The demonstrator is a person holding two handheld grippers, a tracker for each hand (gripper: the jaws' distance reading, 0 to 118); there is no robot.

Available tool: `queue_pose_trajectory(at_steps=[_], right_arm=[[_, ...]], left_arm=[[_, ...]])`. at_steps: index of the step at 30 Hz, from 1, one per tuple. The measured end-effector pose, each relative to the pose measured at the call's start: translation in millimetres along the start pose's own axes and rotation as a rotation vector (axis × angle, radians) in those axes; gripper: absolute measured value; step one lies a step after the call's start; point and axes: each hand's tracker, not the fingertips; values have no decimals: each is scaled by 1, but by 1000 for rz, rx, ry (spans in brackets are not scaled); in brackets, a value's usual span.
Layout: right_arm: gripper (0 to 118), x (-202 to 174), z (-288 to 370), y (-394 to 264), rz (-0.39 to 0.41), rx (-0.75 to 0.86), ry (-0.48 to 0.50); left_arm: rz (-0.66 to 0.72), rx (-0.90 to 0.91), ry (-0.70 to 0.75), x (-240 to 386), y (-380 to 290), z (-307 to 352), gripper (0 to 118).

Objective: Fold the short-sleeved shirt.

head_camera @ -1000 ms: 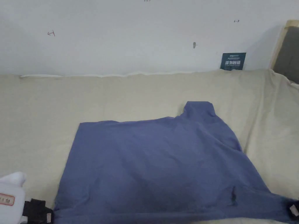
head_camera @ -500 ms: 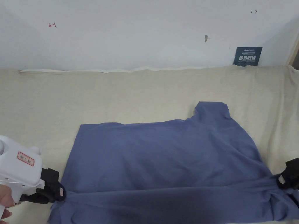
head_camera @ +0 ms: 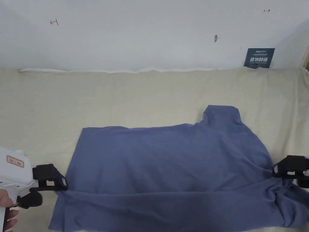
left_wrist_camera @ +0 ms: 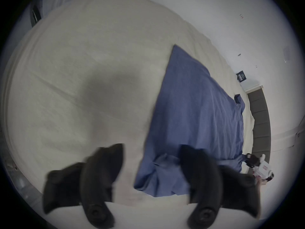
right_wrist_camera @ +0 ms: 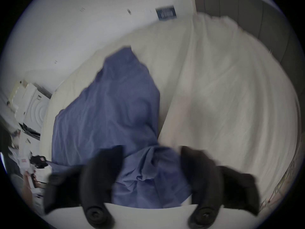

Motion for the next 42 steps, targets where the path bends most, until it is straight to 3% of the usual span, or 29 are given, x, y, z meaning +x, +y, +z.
queue_pose_trajectory(at_steps=[1,2,5,9,12,13,14,15,16,17,19,22,26,28,30,32,33,34,35,36,37,42], right_arm=[[96,0,10,-4,22,52,-12],[98,0,23,-10,52,120,-17],[98,-4,57,-33,127,257,1],[98,-13,106,-79,134,292,100],[97,-27,141,-121,149,369,165],[92,-31,150,-135,144,399,188],[73,-36,160,-149,137,414,223],[46,-42,167,-162,129,434,245],[10,-48,173,-173,125,457,249],[0,-57,179,-187,140,497,247],[0,-68,188,-206,148,548,216],[0,-76,196,-225,143,513,350],[0,-82,203,-236,223,470,334],[0,-82,206,-238,265,476,299],[0,-81,206,-237,279,472,308],[0,-70,199,-234,291,456,339],[0,-70,196,-233,290,441,355],[0,-69,193,-232,286,430,358],[0,-73,192,-235,284,423,359],[0,-72,189,-236,277,418,361],[0,-71,186,-236,264,411,367],[0,-73,169,-242,299,352,337]], left_arm=[[-35,59,5,-1,-5,7,95],[-69,131,-1,-3,-11,16,98],[-201,246,21,-2,-32,46,98],[-368,453,157,3,-87,92,98],[-424,539,81,1,-134,124,96],[-418,563,66,1,-149,133,93],[-400,609,40,0,-165,142,75],[-388,651,14,-2,-178,149,40],[-385,670,0,-3,-188,155,0],[-380,698,-6,-3,-200,162,0],[-378,707,10,-2,-218,171,0],[-341,688,-90,-7,-227,178,0],[-375,632,-108,4,-200,181,0],[-390,473,-43,17,-167,161,0],[-364,230,-52,21,-129,124,0],[-352,100,-44,27,-104,86,0],[-351,66,9,29,-94,70,5],[-383,49,69,32,-86,56,25],[-408,40,104,35,-81,45,75],[-415,18,130,36,-76,31,107],[-382,-1,140,34,-70,20,118],[-280,-53,168,26,-49,-20,118]])
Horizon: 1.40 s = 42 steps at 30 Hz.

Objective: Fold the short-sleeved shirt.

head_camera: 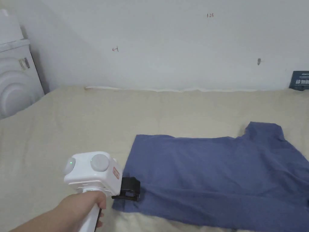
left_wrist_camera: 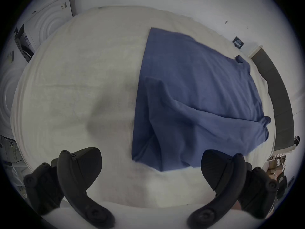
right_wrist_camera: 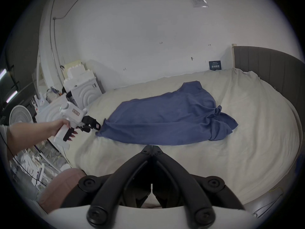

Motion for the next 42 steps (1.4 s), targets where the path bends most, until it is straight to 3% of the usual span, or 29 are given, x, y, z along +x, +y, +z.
queue_pose_trajectory(at_steps=[2,7,8,11,13,15,16,18,21,24,27,30,31,32,34,35,36,37,39,42], right_arm=[[0,0,-4,-2,20,-11,-12],[0,5,-16,-8,0,-40,0],[0,6,-19,-8,-7,-47,4],[0,6,-25,-12,-19,-60,4],[0,7,-26,-14,-25,-65,3],[0,6,-26,-14,-33,-70,-1],[0,6,-25,-14,-35,-71,1],[0,8,-19,-14,-44,-58,4],[0,28,-7,-5,-143,21,-6],[0,71,-10,21,-206,7,-132],[0,136,-31,57,-312,-137,-235],[0,179,-64,82,-430,-342,-66],[4,184,-73,88,-435,-366,-50],[31,186,-83,94,-420,-393,-61],[103,196,-105,107,-393,-475,-100],[117,200,-116,107,-401,-525,-153],[118,203,-124,107,-395,-555,-206],[116,202,-122,106,-377,-477,-262],[104,203,-131,101,-372,-508,-292],[105,209,-147,101,-361,-525,-302]], left_arm=[[-12,-23,16,3,-1,-9,118],[-205,-30,133,14,5,-22,117],[-220,-51,132,17,5,-23,111],[-225,-45,141,27,2,-18,89],[-254,-47,114,36,1,-14,67],[-323,-20,116,45,-1,-8,21],[-325,-15,106,48,-2,-6,10],[-328,-22,120,47,-3,-5,10],[-319,-12,78,37,-4,1,10],[-290,-2,43,30,-2,9,10],[-307,24,26,32,-4,23,10],[-277,30,-8,33,-5,31,10],[-267,27,-17,32,-5,32,10],[-264,24,-21,31,-6,32,10],[-270,25,-16,32,-5,31,10],[-274,20,-13,31,-6,30,10],[-276,17,-11,31,-7,30,10],[-277,14,-11,31,-8,29,10],[-284,2,-8,32,-8,25,10],[-297,-10,2,33,-9,20,10]])
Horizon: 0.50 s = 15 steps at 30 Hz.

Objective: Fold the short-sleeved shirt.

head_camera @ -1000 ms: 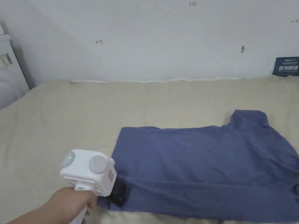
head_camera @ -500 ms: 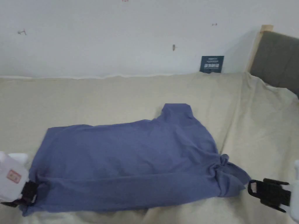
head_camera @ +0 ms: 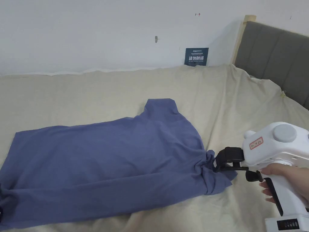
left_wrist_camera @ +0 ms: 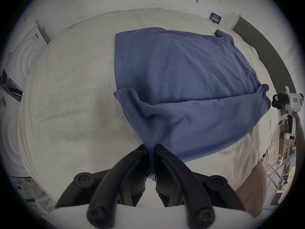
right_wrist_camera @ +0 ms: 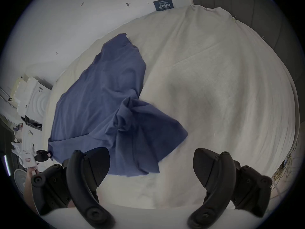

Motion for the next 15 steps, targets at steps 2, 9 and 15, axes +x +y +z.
queue_pose_trajectory(at_steps=[2,9,15], right_arm=[[102,-4,-8,-1,13,-7,-26],[3,-1,-15,-9,58,-59,-18],[3,-7,12,-6,71,-17,-23]], left_arm=[[6,-8,3,0,-1,-3,10],[44,-23,-13,-6,-3,-14,10],[100,-5,-26,-10,-3,-3,10]])
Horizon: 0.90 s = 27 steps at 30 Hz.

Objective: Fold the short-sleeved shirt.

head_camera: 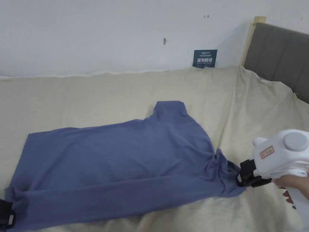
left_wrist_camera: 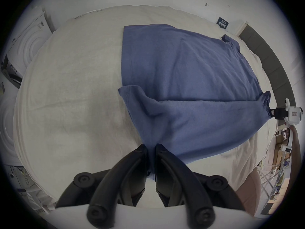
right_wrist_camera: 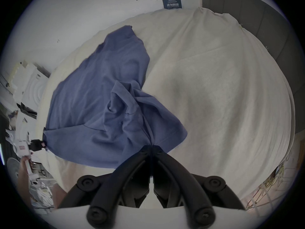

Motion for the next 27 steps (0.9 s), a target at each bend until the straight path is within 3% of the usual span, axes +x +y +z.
queue_pose_trajectory(at_steps=[2,9,15,23,27], right_arm=[[3,2,12,0,-28,-7,34],[3,-2,78,-12,35,34,21],[2,8,116,-51,27,35,69],[3,31,100,-121,24,-69,56],[3,44,66,-138,-39,-71,33]], left_arm=[[7,15,-13,0,0,11,10],[-5,73,-47,-8,-6,71,10],[-38,63,-77,-16,-43,105,10],[-41,-31,-105,-18,-117,79,10],[61,-49,-136,-30,-139,45,14]])
